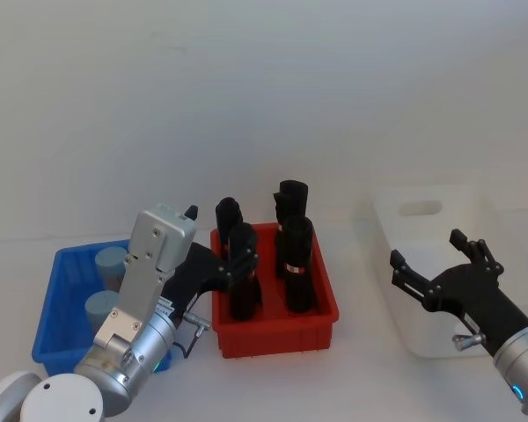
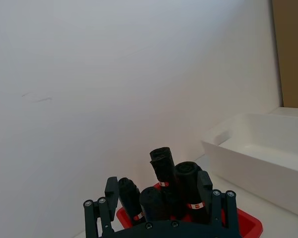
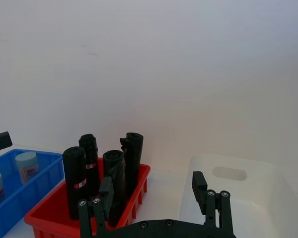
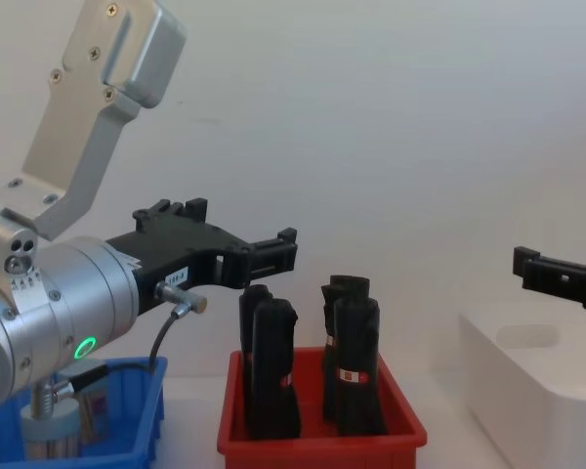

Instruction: Pick the cotton swabs from the blue box and place them into the white box.

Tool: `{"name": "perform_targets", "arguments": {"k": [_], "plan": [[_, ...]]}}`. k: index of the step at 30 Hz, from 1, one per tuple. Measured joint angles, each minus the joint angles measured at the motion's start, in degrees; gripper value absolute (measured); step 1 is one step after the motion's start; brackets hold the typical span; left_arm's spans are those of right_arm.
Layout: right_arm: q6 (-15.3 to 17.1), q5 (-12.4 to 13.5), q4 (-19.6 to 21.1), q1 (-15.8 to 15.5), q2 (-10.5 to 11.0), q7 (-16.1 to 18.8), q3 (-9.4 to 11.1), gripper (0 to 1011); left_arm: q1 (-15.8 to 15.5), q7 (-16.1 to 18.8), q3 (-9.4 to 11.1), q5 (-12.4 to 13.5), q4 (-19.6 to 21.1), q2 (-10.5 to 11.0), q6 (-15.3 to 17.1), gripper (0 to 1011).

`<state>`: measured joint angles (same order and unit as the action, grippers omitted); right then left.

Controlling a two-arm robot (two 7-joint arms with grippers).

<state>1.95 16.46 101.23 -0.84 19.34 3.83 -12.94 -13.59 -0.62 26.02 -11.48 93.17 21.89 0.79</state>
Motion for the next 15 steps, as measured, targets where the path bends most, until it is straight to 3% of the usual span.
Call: {"name": "perform_targets", "arguments": {"k": [15], "plan": [[0.0, 0.0, 0.0, 0.0, 0.0, 0.0, 0.0, 1002, 0.0, 0.0, 0.0, 0.0, 0.0, 0.0, 0.0, 1004]]}}
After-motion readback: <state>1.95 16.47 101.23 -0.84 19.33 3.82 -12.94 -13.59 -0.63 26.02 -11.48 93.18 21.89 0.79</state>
